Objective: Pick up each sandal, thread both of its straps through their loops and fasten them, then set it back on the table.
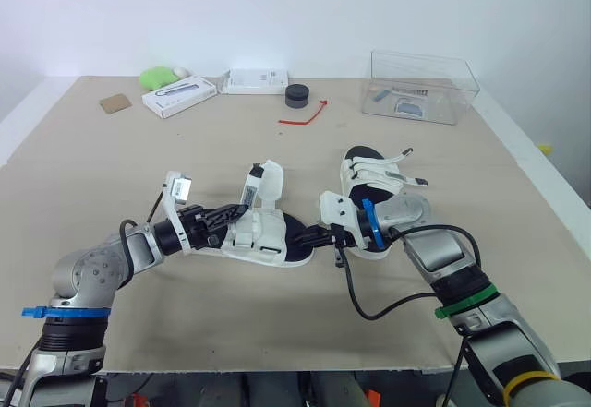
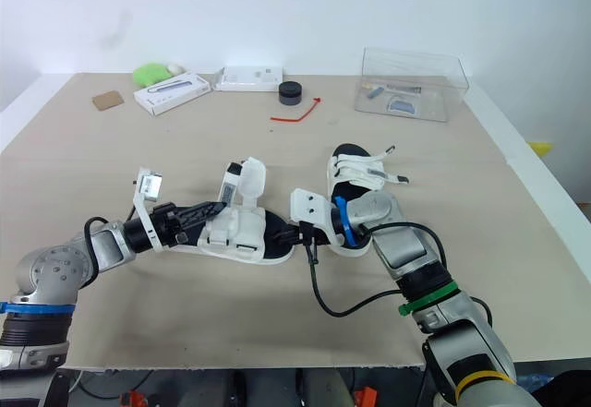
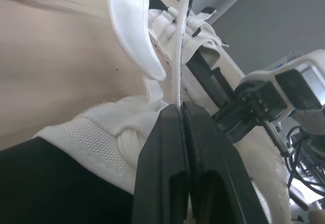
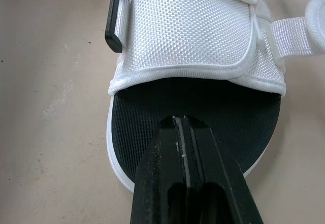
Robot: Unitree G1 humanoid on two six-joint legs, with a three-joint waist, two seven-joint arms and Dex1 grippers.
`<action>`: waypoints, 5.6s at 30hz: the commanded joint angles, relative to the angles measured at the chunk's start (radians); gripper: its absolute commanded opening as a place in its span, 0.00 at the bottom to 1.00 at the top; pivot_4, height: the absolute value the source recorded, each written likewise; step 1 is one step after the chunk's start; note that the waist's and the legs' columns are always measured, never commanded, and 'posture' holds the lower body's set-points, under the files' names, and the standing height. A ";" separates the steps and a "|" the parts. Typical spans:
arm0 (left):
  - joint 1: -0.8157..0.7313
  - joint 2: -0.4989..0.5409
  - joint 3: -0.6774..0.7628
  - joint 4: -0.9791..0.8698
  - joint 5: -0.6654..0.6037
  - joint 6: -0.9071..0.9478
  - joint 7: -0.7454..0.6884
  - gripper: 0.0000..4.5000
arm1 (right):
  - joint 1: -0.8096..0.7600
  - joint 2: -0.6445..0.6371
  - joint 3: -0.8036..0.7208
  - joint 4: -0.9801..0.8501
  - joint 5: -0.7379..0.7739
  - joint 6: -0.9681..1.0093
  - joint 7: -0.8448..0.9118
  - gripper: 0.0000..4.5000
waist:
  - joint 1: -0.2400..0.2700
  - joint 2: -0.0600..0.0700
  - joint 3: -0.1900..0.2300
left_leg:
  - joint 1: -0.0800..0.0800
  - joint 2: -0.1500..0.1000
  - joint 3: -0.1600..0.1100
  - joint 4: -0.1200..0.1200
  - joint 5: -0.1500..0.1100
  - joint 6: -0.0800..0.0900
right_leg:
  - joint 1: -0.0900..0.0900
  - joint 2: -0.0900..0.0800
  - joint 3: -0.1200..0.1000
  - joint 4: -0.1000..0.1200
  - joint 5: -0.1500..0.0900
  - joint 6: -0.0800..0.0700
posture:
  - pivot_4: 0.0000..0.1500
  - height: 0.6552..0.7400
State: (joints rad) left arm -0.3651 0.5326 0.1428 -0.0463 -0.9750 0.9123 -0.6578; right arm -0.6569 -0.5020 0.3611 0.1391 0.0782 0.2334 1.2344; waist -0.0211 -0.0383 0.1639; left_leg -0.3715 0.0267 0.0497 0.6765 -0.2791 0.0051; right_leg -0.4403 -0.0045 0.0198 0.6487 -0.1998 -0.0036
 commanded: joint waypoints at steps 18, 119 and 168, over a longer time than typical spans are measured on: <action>-0.239 0.057 -0.102 0.146 0.343 -0.311 -0.296 0.51 | 0.009 0.011 0.001 -0.026 -0.006 -0.005 -0.017 0.00 | -0.004 -0.001 0.000 | -0.001 0.000 0.001 0.000 0.000 0.000 | 0.000 0.000 0.001 -0.001 0.000 0.000 | 1.00 1.00; -0.799 -0.152 0.288 1.174 0.293 0.258 -0.082 0.51 | 0.036 0.025 -0.007 -0.073 -0.005 0.003 -0.066 0.00 | -0.005 -0.001 0.000 | -0.004 -0.003 -0.002 0.001 0.000 -0.001 | -0.002 -0.002 0.000 0.001 0.000 0.003 | 1.00 1.00; -0.894 -0.233 0.347 1.320 0.390 0.051 0.002 0.12 | 0.051 0.000 -0.008 -0.101 -0.009 0.007 -0.077 0.00 | -0.003 -0.001 0.000 | -0.005 -0.006 -0.002 0.001 0.000 -0.001 | -0.002 -0.004 0.000 0.001 0.001 0.004 | 1.00 1.00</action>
State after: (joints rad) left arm -1.2348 0.2916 0.4672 1.2721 -0.5773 0.9778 -0.6604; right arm -0.6067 -0.4873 0.3541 0.0630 0.0726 0.2439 1.1537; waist -0.0246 -0.0398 0.1641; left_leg -0.3761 0.0210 0.0475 0.6778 -0.2793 0.0037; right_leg -0.4424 -0.0081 0.0195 0.6494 -0.1990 0.0004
